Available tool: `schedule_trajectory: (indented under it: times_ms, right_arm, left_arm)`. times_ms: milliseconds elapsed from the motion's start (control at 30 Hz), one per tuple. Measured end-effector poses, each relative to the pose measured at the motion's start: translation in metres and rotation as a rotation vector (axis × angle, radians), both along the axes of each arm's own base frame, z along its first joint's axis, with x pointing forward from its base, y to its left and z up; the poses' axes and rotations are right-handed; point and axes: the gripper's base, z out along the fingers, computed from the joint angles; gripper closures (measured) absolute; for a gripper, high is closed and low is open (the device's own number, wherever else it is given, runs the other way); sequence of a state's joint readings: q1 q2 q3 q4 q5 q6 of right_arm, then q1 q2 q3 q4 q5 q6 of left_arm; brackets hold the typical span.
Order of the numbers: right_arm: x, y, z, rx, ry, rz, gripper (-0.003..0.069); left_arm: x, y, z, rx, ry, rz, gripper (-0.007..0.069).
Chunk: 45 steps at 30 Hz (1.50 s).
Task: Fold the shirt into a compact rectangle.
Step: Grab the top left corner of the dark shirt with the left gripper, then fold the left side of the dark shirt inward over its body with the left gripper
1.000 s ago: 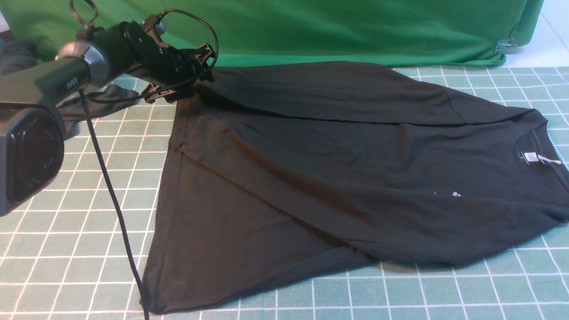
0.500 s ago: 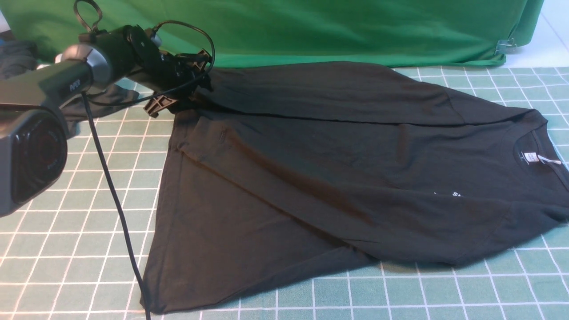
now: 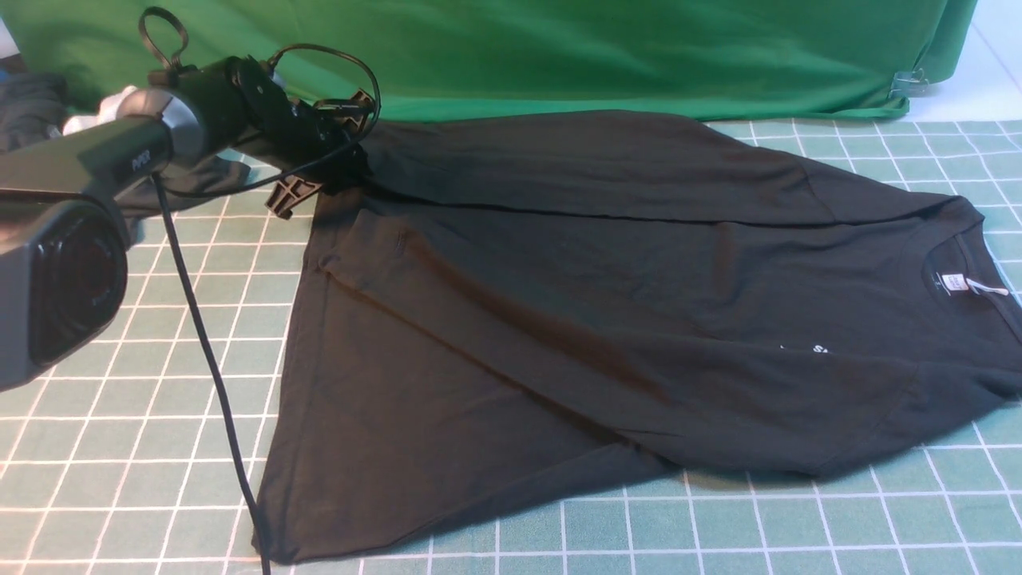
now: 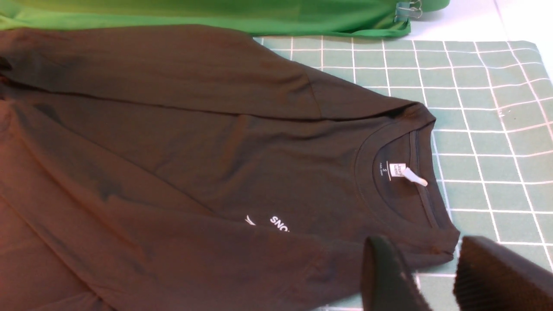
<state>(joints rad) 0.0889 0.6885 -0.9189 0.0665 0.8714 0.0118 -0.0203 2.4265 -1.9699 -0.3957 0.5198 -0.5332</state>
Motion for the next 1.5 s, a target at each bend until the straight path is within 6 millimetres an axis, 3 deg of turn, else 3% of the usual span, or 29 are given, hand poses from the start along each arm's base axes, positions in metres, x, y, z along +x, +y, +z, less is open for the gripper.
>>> schedule_trajectory:
  times_ms: [100, 233, 300, 333, 400, 567, 733, 967, 1233, 1333, 1367, 1467, 1500]
  right_arm:
    - [0.000, 0.000, 0.000, 0.000, -0.004, 0.000, 0.0421]
    - [0.001, 0.000, 0.002, 0.002, -0.020, -0.001, 0.0421]
    - [0.001, 0.000, 0.002, 0.002, -0.021, -0.001, 0.0421]
    - [0.001, 0.000, 0.002, 0.003, -0.022, -0.002, 0.0421]
    - [0.001, 0.000, 0.002, 0.004, -0.024, -0.002, 0.0421]
    - [0.004, 0.000, 0.007, 0.012, -0.082, -0.007, 0.0421]
    - [0.005, 0.000, 0.010, 0.017, -0.123, -0.010, 0.0421]
    - [0.005, 0.000, 0.010, 0.017, -0.124, -0.010, 0.0421]
    - [0.005, 0.000, 0.010, 0.017, -0.124, -0.010, 0.0421]
    - [0.005, 0.000, 0.010, 0.017, -0.123, -0.010, 0.0421]
    - [0.005, 0.000, 0.010, 0.017, -0.123, -0.010, 0.0421]
    - [0.005, 0.000, 0.010, 0.017, -0.123, -0.010, 0.0421]
    - [0.005, 0.000, 0.010, 0.017, -0.123, -0.010, 0.0421]
  left_arm:
    - [-0.001, 0.000, 0.014, 0.009, -0.023, -0.014, 0.0614]
    - [-0.011, -0.002, 0.066, 0.012, -0.084, -0.047, 0.0613]
    - [-0.016, -0.003, 0.082, 0.010, -0.093, -0.059, 0.0613]
    - [-0.023, -0.004, 0.103, 0.005, -0.097, -0.077, 0.0613]
    - [-0.032, -0.005, 0.119, 0.009, -0.091, -0.106, 0.0613]
    - [-0.063, -0.016, 0.145, 0.122, 0.043, -0.255, 0.0613]
    - [-0.100, -0.037, 0.135, 0.315, 0.250, -0.391, 0.0613]
    - [-0.161, -0.064, 0.111, 0.344, 0.405, -0.478, 0.0613]
    - [-0.182, -0.062, 0.078, 0.335, 0.484, -0.502, 0.0592]
    - [-0.190, -0.060, 0.066, 0.333, 0.534, -0.510, 0.0512]
    - [-0.190, -0.060, 0.066, 0.334, 0.535, -0.511, 0.0505]
    - [-0.190, -0.060, 0.071, 0.333, 0.551, -0.518, 0.0359]
    - [-0.190, -0.060, 0.072, 0.334, 0.551, -0.519, 0.0351]
